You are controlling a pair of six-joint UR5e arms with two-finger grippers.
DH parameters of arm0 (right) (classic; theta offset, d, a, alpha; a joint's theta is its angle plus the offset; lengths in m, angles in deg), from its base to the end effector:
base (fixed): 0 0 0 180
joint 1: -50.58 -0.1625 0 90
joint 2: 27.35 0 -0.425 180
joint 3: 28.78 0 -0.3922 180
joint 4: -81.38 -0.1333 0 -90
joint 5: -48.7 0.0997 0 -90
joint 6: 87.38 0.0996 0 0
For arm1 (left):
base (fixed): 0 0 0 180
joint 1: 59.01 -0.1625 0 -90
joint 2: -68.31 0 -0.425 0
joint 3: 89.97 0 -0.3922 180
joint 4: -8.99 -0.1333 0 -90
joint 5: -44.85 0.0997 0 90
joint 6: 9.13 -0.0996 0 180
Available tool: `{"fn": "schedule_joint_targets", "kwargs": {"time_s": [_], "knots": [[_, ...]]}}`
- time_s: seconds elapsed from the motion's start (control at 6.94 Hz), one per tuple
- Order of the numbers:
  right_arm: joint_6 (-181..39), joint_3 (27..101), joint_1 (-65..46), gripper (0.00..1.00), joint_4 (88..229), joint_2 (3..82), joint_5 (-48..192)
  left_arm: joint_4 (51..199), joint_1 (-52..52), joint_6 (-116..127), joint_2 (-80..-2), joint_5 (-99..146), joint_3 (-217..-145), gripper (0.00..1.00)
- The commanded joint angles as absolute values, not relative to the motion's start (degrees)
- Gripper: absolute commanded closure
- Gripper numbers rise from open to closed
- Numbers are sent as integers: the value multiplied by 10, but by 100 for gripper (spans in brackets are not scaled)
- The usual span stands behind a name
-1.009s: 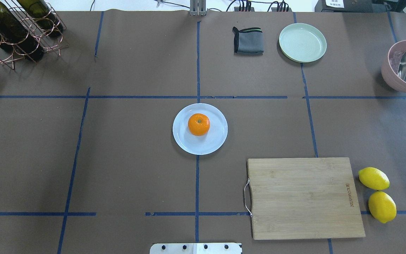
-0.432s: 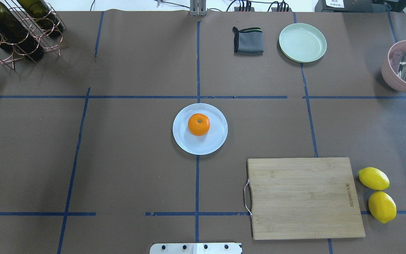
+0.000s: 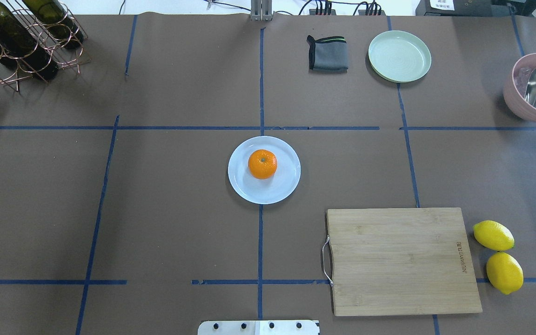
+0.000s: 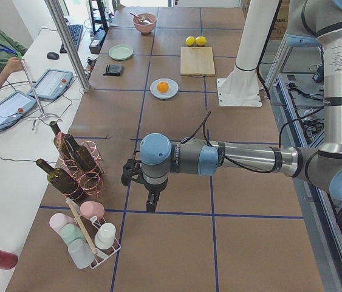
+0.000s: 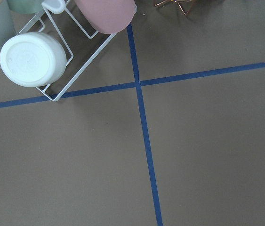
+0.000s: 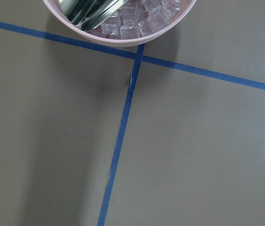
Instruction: Pick orange to plate
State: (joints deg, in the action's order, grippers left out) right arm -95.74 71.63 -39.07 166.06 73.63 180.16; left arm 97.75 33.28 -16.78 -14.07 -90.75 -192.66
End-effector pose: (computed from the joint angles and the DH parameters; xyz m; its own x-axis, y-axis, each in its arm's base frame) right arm 0.0648 -0.4172 0.6498 0.7402 -0.2037 0.6408 0.1149 0.9773 0.1779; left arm -0.0796 -0.4356 0.6120 0.7001 0.1523 -0.6976 -0.0538 0.9855 0.1611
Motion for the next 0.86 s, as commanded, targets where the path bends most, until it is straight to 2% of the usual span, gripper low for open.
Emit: {"fn": "schedule_joint_targets", "kwargs": {"time_s": [0.0, 0.72], "knots": [[-957, 716, -391, 0, 1659, 736, 1802, 978, 333, -168, -139, -906, -1926, 0], [-958, 718, -391, 0, 1658, 744, 1804, 978, 334, -168, -133, -906, -1928, 0]]}}
